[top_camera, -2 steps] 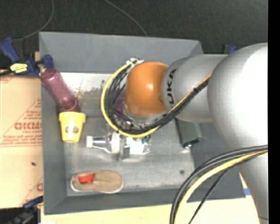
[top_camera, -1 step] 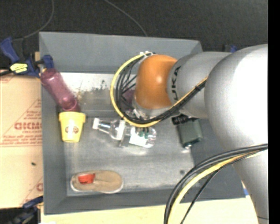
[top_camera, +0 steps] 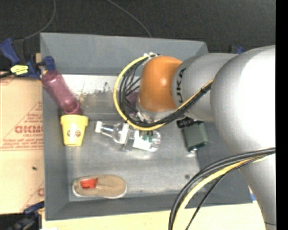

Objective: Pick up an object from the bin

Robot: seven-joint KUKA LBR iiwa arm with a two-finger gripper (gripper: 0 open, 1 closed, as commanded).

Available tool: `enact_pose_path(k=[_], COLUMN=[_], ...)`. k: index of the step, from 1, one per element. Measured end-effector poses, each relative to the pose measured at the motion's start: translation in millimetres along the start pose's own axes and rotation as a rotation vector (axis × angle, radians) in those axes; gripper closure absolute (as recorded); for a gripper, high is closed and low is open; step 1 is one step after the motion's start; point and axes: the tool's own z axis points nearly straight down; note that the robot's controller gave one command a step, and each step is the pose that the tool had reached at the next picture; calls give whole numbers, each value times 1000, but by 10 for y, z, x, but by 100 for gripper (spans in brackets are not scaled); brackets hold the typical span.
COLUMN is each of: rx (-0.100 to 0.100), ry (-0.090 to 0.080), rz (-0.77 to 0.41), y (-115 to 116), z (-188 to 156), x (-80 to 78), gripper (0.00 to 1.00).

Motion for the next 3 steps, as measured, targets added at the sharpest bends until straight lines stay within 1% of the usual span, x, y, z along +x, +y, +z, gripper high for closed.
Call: enact_pose_path(k=[1, 2, 3], rx=[0, 1, -1], ry=[1, 7, 1], rz=[0, 0, 1], y=[-2, -5, 0], z=[-26, -191, -378], x=[9, 24, 7], gripper=[100, 100, 100])
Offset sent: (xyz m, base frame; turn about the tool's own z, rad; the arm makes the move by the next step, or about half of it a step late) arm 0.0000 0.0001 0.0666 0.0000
